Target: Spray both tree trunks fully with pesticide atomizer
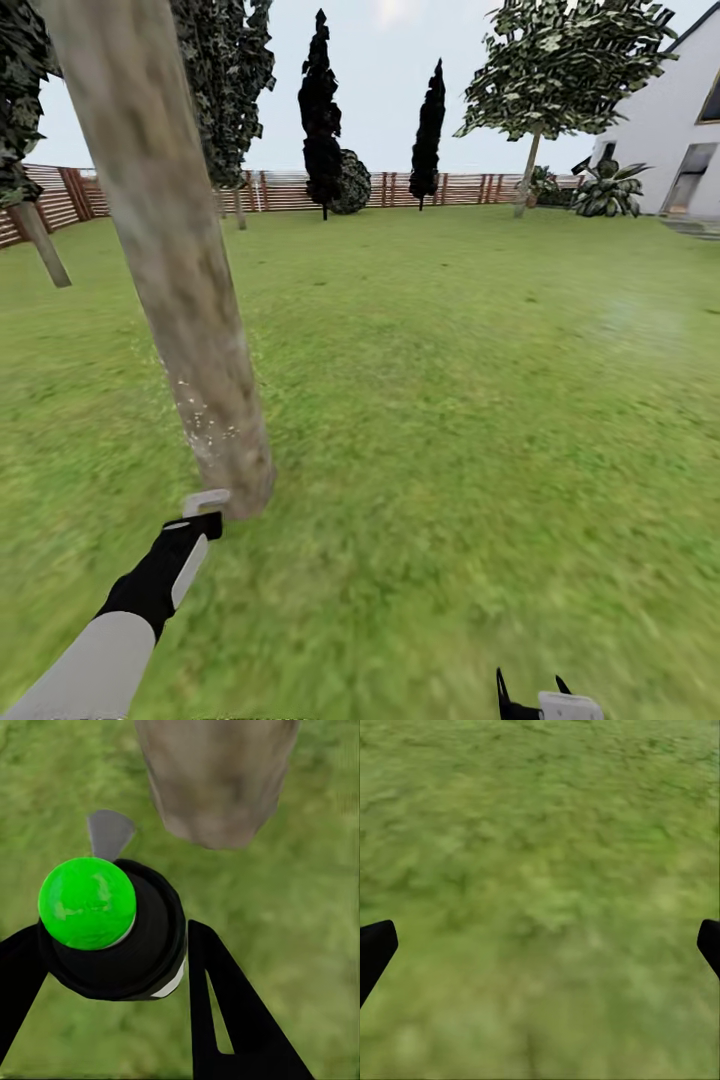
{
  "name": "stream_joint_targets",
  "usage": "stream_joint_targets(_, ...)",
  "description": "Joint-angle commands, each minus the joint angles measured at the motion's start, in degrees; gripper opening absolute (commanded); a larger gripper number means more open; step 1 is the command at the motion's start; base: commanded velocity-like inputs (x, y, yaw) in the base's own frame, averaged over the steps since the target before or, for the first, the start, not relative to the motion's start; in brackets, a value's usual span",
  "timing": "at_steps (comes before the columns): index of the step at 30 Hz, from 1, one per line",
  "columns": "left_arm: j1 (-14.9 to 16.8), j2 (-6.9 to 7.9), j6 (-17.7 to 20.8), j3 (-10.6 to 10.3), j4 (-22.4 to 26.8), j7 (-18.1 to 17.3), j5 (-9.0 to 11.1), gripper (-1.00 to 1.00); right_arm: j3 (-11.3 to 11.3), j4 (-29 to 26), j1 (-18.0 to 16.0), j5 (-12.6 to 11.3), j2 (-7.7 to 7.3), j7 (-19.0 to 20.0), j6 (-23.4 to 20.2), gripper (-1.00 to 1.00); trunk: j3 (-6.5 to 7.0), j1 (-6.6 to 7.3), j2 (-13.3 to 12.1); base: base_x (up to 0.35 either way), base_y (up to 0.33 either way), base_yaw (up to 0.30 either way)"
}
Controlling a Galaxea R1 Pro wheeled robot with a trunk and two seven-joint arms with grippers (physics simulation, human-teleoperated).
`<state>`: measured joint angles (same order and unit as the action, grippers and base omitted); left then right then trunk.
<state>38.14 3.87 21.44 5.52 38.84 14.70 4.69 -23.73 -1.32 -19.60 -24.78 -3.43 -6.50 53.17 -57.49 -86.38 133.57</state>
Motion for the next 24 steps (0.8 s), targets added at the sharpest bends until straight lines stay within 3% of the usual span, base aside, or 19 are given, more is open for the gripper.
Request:
stream_joint_targets(1,0.0,0.0,0.0,0.23,0.0,-0.01,-0.01,-1.0,0.0,0.0,-0.01,0.0,0.0,0.0,0.0,1.0,0.0,0.0,0.0,0.075,-0.271,0.277)
stream_joint_targets(12,0.0,-0.09,0.1,0.45,-0.07,-0.03,-0.03,-1.0,0.0,0.0,0.01,-0.01,0.0,0.0,0.03,1.0,0.0,0.0,0.0,0.135,-0.271,0.268)
stream_joint_targets(20,0.0,-0.26,0.01,0.45,0.0,-0.03,-0.01,-1.0,0.0,0.0,0.0,0.0,0.08,0.0,0.0,1.0,0.0,0.0,0.0,0.106,-0.271,0.021)
stream_joint_targets(24,0.0,-0.26,0.01,0.45,0.0,-0.03,0.0,-1.0,0.0,0.0,0.0,0.0,0.09,0.0,0.0,1.0,0.0,0.0,0.0,0.072,-0.271,0.202)
